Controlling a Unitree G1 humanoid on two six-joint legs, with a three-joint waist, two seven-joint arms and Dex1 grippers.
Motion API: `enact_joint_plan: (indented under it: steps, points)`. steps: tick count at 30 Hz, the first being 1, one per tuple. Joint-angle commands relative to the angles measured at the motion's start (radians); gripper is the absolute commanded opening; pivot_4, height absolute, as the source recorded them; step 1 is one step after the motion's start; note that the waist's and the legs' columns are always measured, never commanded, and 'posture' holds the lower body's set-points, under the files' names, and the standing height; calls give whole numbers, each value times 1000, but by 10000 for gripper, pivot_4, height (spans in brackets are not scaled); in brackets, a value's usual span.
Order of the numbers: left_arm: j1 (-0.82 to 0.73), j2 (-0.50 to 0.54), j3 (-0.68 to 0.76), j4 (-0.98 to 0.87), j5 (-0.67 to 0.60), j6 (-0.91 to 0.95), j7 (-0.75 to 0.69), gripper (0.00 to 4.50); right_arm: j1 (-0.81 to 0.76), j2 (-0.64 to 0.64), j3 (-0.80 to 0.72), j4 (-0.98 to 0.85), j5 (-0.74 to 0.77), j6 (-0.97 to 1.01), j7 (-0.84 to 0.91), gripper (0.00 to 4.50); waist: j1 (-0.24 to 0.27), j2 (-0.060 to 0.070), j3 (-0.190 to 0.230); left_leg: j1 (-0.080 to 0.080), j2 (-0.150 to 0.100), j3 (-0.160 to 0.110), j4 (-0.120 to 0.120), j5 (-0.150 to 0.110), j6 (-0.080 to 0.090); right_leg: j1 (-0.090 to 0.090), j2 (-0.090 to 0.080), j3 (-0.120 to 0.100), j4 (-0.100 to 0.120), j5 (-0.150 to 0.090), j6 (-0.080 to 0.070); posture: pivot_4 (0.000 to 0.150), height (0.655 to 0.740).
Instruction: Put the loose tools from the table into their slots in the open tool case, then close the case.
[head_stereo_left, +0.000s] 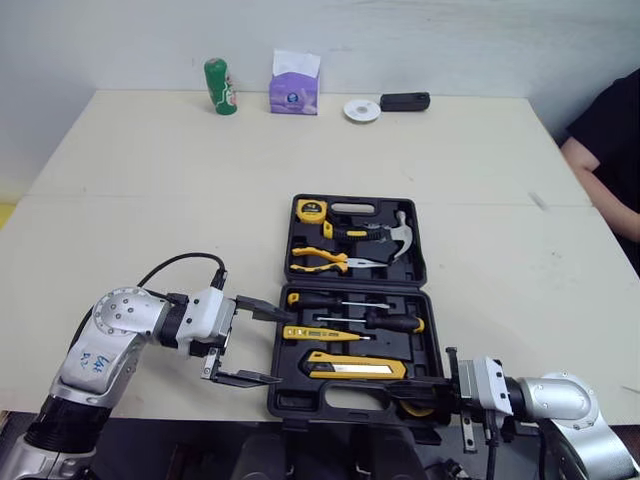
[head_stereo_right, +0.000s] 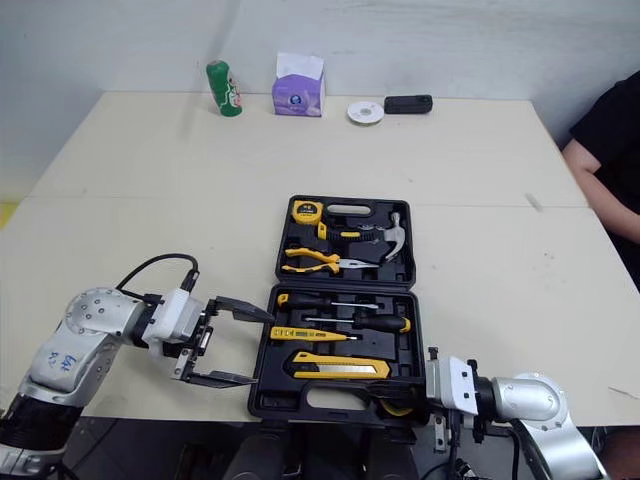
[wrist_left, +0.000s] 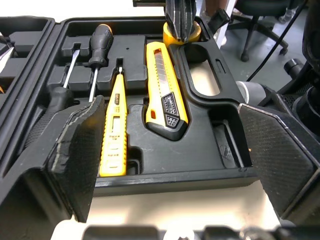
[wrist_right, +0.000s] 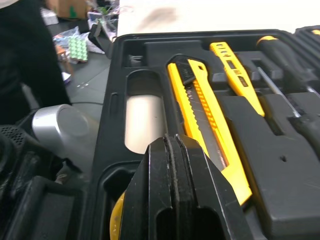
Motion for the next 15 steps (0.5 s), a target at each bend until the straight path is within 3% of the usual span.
enact_joint_plan:
  steps: [1, 3, 7, 15]
  points:
    - [22, 29, 40, -74, -30, 28, 18, 45000, 17, 28, 112, 82, -116, 26, -48, 514, -12, -5, -3, 0, 1, 0, 0, 0, -1, 0, 1, 0, 0, 0, -1, 1500, 7400]
    - [28, 36, 44, -85, -34, 40, 23, 45000, 13, 21, 140, 93, -147, 48, -62, 514, -17, -7, -4, 3, 5, -1, 0, -1, -5, 2, 4, 0, 0, -1, -4, 1500, 7400]
    - [14, 26, 28, -99, -28, 62, 41, 45000, -23, -10, 185, 117, -179, 83, -66, 514, -18, -9, -7, 23, 9, 0, -13, -6, -12, 16, 9, 1, -4, -4, -11, 1500, 7400]
    - [-28, -6, -12, -48, 2, 36, 32, 45000, -63, -108, 181, 84, -152, 140, -82, 514, -10, -7, -10, 28, 18, 0, -14, -5, -20, 16, 15, 0, 2, -10, -23, 1500, 7400]
